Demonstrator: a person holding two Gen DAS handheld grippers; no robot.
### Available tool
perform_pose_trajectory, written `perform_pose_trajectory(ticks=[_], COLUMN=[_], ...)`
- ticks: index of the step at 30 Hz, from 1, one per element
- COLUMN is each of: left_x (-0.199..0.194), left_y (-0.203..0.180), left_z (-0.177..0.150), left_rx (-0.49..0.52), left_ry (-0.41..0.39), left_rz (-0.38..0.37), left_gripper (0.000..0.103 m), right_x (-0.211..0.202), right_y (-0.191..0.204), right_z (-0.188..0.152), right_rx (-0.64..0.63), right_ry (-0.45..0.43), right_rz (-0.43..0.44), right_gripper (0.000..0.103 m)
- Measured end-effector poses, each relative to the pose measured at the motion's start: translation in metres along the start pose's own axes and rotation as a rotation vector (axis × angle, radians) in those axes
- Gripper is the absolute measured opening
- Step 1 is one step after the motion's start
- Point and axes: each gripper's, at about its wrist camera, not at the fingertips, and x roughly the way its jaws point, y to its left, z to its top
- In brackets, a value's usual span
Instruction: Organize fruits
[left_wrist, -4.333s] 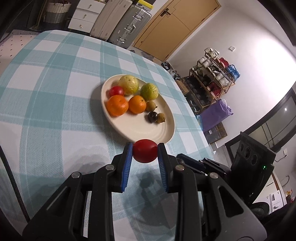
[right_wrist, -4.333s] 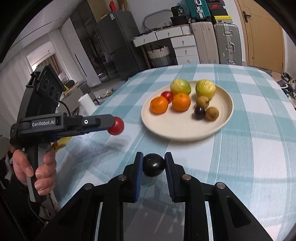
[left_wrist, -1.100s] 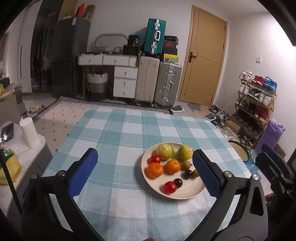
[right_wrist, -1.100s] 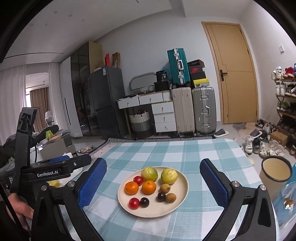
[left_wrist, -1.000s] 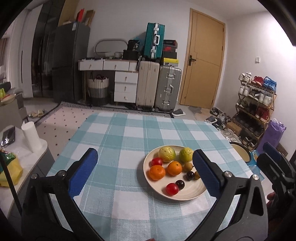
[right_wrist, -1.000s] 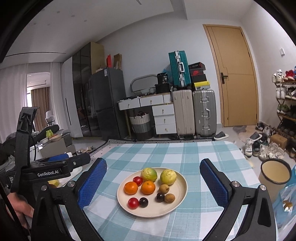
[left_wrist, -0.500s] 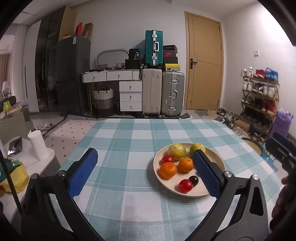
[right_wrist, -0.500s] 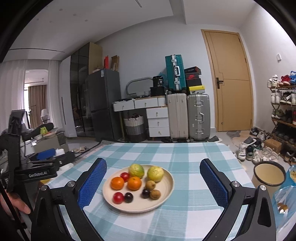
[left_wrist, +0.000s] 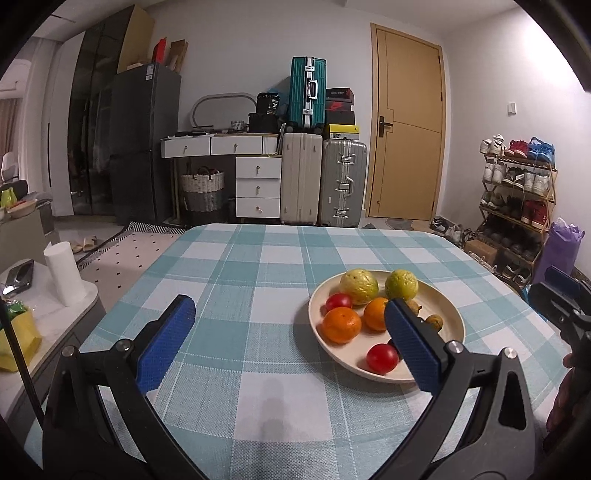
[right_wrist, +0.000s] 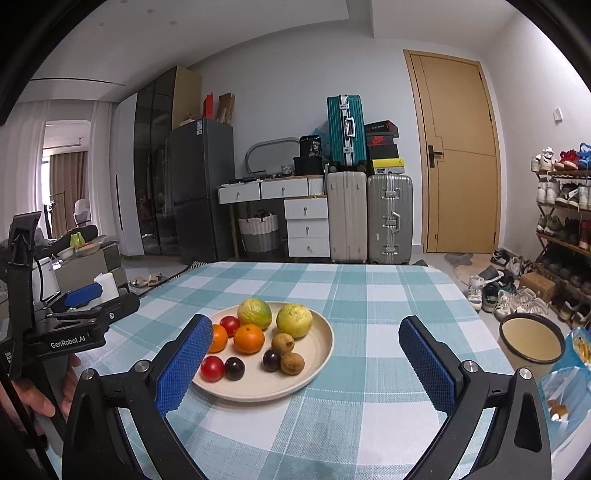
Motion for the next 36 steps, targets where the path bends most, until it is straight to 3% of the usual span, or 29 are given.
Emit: perform_pose_trajectory(ticks=[4,11,19,36], left_x=[0.003,0.0,-0.001,-0.001], left_y=[0.0,-0.011,-0.006,-0.007], left_z=[-0.004,-0.004,-0.004,-0.004], left_rx=[0.007,0.07,0.038,0.038], left_ry=[-0.029,-0.049,-0.058,-0.059], left_rz=[0.049,0.044,0.039,0.039], left_gripper=[0.102,0.102,0.102,0.102], right_x=[0.004,0.006,0.003,0.003], right_y=[-0.001,-0.003,0.014,0.012], right_z=[-0.005,-0.007,-0.008,-0.009], right_rx=[0.001,0.005,-0.075,-0.073], right_ry=[0.018,0.033,0.012,0.012], right_rz=[-0.009,0.013,0.021,0.025], right_gripper=[0.103,0.103,0.103,0.103])
